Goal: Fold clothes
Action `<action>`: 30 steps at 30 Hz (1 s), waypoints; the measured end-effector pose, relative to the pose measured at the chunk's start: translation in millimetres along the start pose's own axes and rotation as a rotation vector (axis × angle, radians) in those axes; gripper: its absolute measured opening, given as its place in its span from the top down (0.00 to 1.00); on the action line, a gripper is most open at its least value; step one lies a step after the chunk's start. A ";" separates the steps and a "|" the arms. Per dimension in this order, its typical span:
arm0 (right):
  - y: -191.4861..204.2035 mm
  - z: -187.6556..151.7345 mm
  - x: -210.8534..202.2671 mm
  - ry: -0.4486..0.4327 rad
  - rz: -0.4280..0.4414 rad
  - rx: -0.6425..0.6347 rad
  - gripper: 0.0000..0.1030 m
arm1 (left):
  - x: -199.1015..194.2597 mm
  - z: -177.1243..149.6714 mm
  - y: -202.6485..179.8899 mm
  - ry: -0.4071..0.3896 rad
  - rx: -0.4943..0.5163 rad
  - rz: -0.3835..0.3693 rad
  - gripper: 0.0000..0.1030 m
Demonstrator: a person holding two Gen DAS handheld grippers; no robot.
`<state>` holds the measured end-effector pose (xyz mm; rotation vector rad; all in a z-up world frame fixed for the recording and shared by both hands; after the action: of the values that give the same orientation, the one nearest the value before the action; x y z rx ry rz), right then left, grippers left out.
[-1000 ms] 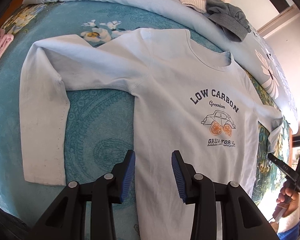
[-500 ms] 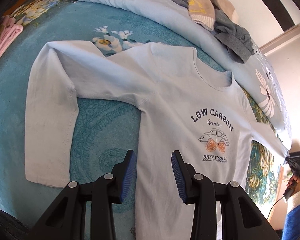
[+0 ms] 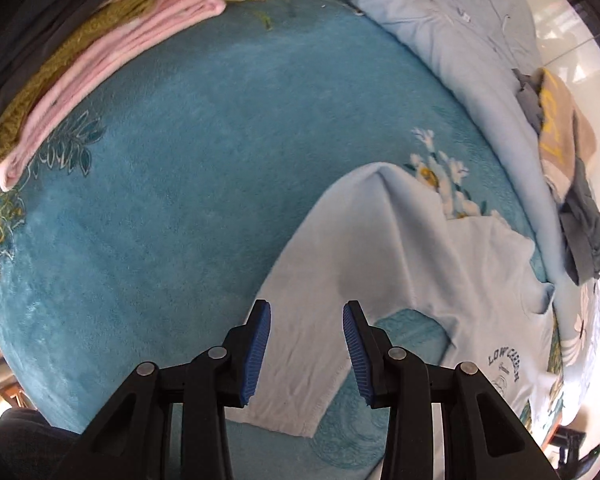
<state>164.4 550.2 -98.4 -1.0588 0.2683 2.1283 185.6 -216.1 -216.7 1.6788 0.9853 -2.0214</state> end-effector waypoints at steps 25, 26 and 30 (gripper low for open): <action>317.1 -134.1 -108.8 0.211 0.498 -0.474 0.42 | 11.6 54.7 16.8 0.043 0.179 -0.066 0.89; 320.9 -137.9 -108.4 0.224 0.502 -0.474 0.42 | 18.5 50.2 13.7 0.064 0.174 -0.062 0.79; 332.6 -150.1 -109.5 0.258 0.517 -0.490 0.42 | 39.0 42.7 0.0 0.081 0.171 -0.043 0.57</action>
<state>68.2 185.8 -154.0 -1.7020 0.1516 2.5899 145.1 -238.9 -251.1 1.8551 0.9029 -2.1341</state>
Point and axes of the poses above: each gripper's, at about its wrist camera, not at the fingertips, and x roughly the way its jaws point, y to its left, z to its top, the point moved 6 cm from there along x, roughly the way its jaws point, and after that the axes turned 3 degrees about -z, right-handed, at the moved point
